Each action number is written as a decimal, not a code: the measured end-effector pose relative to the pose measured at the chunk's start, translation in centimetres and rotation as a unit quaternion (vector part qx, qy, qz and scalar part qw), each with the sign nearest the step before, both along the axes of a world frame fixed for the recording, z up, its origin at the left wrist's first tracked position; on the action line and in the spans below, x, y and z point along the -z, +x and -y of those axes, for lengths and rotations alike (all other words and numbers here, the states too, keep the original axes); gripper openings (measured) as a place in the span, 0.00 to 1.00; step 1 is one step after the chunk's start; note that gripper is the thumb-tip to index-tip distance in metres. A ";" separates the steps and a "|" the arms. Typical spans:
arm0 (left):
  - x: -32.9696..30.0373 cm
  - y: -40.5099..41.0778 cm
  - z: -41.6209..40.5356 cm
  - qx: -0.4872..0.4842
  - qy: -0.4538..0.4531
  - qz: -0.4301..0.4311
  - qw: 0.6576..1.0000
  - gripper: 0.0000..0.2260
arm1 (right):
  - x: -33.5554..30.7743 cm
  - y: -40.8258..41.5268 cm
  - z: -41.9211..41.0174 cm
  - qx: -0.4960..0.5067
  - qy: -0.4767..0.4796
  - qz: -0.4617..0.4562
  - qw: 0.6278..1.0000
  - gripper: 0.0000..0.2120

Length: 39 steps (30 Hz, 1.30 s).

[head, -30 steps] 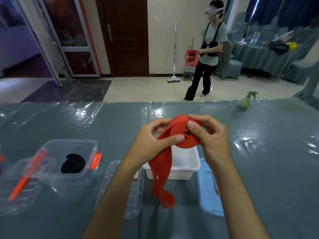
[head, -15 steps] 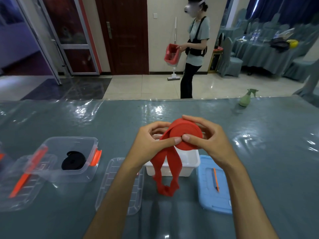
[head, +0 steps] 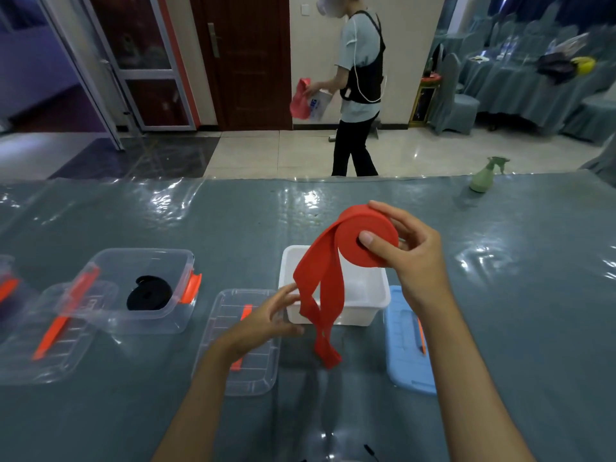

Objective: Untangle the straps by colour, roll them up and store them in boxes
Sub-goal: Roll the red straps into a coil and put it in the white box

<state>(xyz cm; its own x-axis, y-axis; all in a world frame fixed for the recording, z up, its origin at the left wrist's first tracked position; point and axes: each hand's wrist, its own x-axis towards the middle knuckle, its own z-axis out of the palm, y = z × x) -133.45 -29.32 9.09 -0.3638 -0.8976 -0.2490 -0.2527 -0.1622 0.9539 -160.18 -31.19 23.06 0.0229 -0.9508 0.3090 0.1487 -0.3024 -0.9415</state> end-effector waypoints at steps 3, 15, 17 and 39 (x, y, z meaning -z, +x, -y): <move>4.5 -0.3 0.2 0.025 0.024 0.060 0.998 0.38 | 0.1 0.1 0.1 0.003 0.003 0.004 1.000 0.25; 12.1 -6.0 1.9 -0.078 0.005 0.162 0.984 0.15 | -0.1 -1.2 -0.6 0.020 0.005 0.002 1.000 0.24; 13.0 -6.1 1.6 -0.084 0.030 0.157 0.984 0.21 | 0.0 -1.3 -0.7 0.026 0.008 0.010 1.000 0.23; 14.2 -5.6 -1.0 -0.114 0.059 0.050 0.990 0.09 | -0.1 -3.3 -0.8 0.088 0.017 0.017 0.996 0.21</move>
